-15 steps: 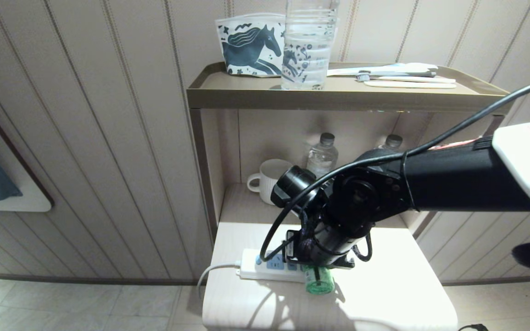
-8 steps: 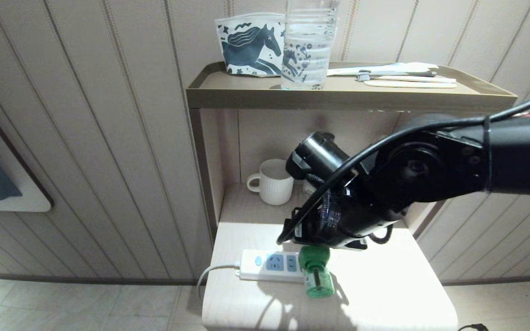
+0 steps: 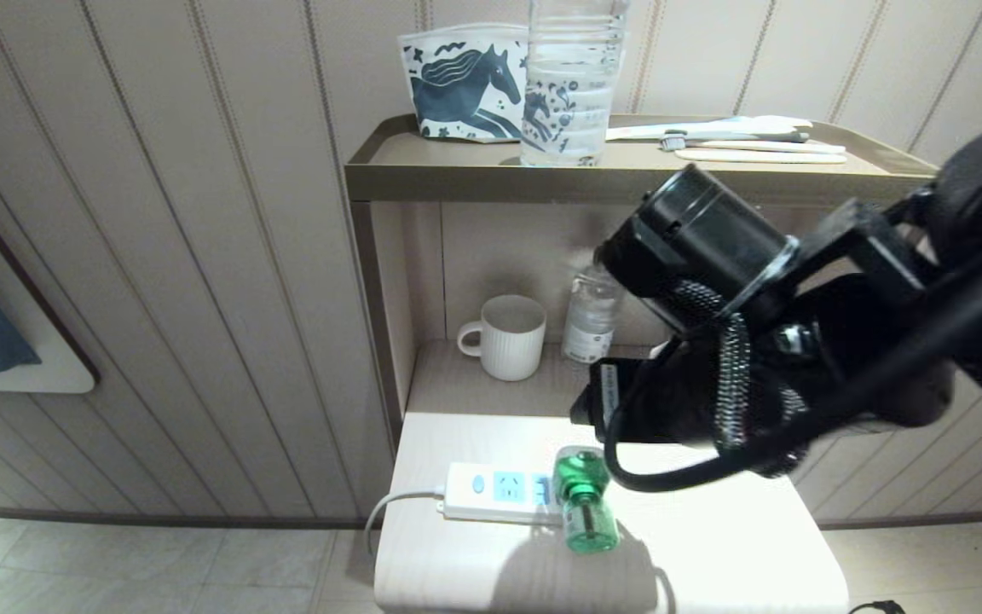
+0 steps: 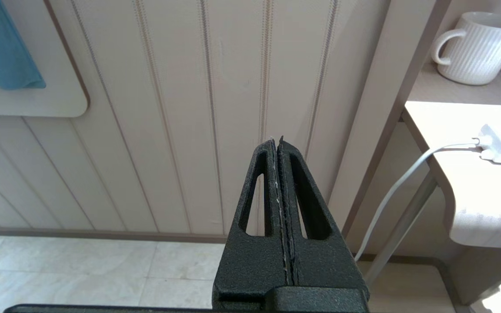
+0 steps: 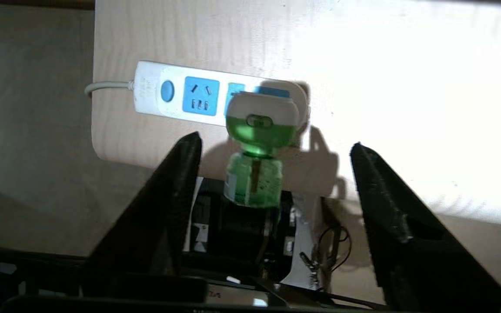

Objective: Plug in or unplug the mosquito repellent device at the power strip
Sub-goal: Hold the socket with your left hand and unplug it with your right hand

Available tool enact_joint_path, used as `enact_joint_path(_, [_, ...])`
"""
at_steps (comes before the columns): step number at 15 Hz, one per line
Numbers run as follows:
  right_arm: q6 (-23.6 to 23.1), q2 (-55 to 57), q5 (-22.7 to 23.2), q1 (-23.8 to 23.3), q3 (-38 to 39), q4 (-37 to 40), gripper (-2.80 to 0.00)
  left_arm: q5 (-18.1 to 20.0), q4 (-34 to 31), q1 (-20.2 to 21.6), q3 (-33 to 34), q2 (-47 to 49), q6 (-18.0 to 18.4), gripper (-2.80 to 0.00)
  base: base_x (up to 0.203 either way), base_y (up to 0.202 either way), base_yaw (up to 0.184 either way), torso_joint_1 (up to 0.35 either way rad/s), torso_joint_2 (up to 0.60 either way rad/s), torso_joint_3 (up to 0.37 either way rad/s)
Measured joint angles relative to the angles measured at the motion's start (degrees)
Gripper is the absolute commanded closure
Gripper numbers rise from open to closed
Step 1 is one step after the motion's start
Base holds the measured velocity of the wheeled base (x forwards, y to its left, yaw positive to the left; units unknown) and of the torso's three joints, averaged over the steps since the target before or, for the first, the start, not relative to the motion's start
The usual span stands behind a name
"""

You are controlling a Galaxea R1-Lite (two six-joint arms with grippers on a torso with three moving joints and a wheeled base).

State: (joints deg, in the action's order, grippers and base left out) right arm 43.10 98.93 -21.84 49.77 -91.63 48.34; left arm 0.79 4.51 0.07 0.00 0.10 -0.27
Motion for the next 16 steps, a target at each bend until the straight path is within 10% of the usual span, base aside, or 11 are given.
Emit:
enact_joint_path(7, [-6.6, -15.6, -20.7, 2.5, 13.6, 0.6, 0.00, 0.0, 0.0, 0.0, 0.0, 0.0, 0.0, 0.00, 0.000, 0.000, 0.000, 0.000, 0.00, 0.000])
enact_joint_path(16, [-6.4, -46.9, -26.0, -29.4, 34.9, -3.2, 0.00, 0.0, 0.0, 0.0, 0.0, 0.0, 0.0, 0.00, 0.000, 0.000, 0.000, 0.000, 0.00, 0.000])
